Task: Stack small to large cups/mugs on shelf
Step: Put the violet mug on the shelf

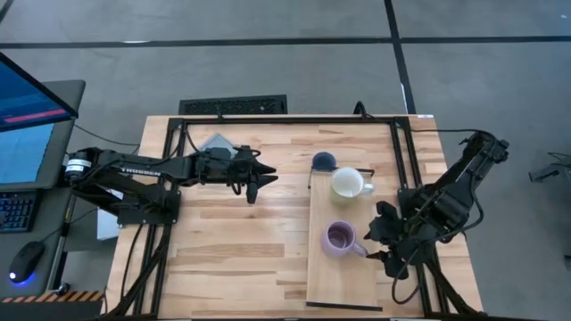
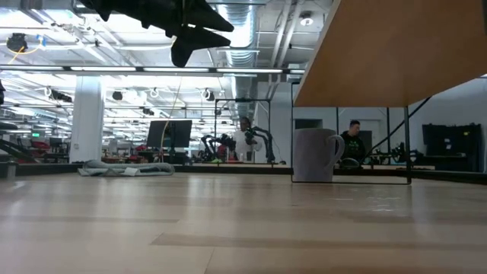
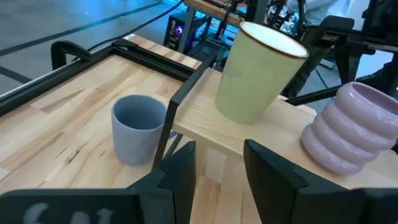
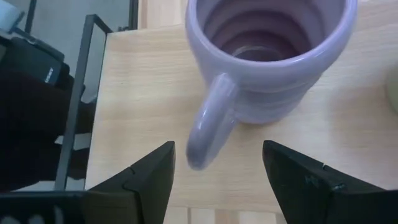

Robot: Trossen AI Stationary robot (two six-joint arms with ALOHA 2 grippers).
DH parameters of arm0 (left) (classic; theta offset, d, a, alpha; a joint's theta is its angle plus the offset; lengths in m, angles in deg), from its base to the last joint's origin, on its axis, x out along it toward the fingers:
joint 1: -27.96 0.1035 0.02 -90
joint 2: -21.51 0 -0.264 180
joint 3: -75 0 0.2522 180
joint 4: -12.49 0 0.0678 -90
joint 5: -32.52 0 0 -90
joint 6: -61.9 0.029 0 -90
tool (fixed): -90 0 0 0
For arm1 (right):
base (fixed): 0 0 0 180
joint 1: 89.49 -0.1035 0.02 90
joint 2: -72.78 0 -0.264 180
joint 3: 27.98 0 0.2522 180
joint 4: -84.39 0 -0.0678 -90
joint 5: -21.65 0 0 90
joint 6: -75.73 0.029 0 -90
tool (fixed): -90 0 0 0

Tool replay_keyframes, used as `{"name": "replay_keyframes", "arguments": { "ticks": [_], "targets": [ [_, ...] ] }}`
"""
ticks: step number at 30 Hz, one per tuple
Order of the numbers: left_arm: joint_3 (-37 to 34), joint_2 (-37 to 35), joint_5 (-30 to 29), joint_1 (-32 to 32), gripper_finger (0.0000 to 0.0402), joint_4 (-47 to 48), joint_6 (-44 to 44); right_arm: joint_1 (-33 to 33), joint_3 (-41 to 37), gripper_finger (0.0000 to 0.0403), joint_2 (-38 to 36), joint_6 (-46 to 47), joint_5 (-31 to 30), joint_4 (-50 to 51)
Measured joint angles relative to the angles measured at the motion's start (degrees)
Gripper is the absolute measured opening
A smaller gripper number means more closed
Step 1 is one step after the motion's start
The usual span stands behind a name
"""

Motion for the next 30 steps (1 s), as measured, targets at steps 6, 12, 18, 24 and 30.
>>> {"name": "replay_keyframes", "arguments": {
  "ticks": [6,12,18,24,30],
  "targets": [
    [0.0,0.0,0.0,0.0,0.0125,0.0,0.0,1.2,-0.3,0.0265,1.9,0.2,0.0,0.3],
    [0.0,0.0,0.7,0.0,0.0125,0.0,0.1,2.2,-0.2,0.0263,3.3,0.9,-0.1,-0.6],
    [0.0,0.0,1.1,0.0,0.0125,0.0,0.9,2.3,-0.2,0.0231,3.5,1.6,-0.2,-0.5],
    [0.0,0.0,1.1,0.0,0.0125,0.0,0.9,3.0,-0.2,0.0163,3.0,1.5,-0.5,1.2],
    [0.0,0.0,1.1,0.0,0.0125,0.0,0.7,3.5,-0.2,0.0094,2.6,1.2,-0.5,3.4]
  ]
}}
